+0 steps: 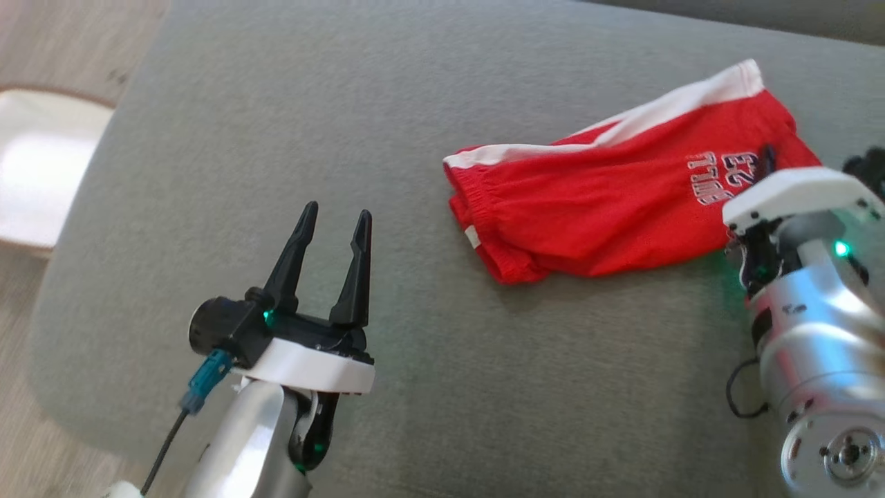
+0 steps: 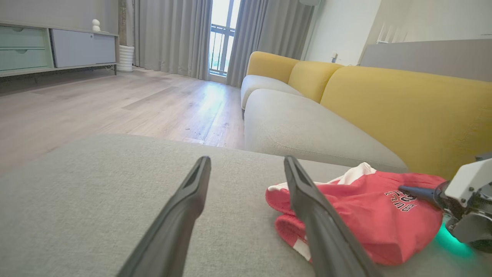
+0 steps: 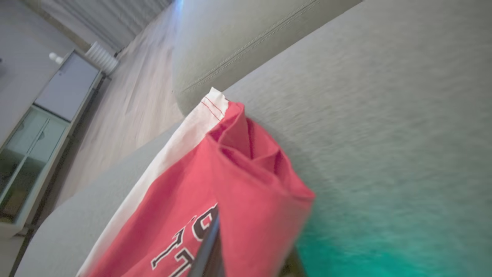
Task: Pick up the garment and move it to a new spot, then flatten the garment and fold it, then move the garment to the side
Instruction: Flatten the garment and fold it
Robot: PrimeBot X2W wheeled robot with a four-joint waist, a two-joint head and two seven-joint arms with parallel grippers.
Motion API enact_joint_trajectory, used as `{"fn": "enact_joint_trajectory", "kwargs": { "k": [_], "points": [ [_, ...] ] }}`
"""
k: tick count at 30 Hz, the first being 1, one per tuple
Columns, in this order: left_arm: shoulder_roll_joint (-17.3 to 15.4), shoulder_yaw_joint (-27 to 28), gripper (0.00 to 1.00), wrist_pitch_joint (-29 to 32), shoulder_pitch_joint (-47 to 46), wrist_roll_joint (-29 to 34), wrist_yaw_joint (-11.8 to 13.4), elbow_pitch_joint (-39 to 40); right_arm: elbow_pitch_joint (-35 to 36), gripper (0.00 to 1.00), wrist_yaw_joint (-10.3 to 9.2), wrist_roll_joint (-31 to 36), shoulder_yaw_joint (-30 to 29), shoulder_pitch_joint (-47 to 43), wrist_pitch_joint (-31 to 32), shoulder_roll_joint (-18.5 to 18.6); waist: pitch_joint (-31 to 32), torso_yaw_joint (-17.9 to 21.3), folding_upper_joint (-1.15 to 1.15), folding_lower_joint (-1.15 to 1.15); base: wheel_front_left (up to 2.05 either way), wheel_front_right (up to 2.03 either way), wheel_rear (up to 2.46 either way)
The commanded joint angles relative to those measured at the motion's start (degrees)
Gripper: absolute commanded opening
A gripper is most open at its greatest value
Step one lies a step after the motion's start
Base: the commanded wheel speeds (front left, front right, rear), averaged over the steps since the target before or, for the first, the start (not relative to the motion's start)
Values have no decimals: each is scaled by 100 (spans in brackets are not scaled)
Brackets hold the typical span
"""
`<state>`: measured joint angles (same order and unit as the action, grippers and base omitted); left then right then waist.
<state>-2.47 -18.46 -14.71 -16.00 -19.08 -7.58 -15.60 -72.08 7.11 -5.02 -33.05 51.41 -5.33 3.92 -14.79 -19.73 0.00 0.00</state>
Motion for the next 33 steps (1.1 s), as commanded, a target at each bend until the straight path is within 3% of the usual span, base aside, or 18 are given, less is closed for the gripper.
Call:
{"fn": "enact_joint_trajectory", "kwargs": {
  "k": [1,6,13,22,33],
  "points": [
    [-48,230,100,-29,-14,43,9,167,73,0,37,-281,101,-22,-283,-101,208,287,0,0,0,0,0],
    [-59,219,100,-29,136,92,9,157,-72,0,37,-1022,433,-299,-724,-102,410,674,0,0,0,0,0],
    [-88,218,100,-29,342,144,9,176,84,0,37,-2095,1335,-796,-957,-103,619,1084,0,0,0,0,0],
    [-99,244,100,-29,506,162,9,200,1395,0,37,-3227,2091,-1833,-965,-103,760,1219,0,0,0,0,0],
    [-143,209,100,-29,528,162,9,168,2222,0,37,-3591,2468,-2270,-966,-104,757,1057,0,0,0,0,0]
  ]
}}
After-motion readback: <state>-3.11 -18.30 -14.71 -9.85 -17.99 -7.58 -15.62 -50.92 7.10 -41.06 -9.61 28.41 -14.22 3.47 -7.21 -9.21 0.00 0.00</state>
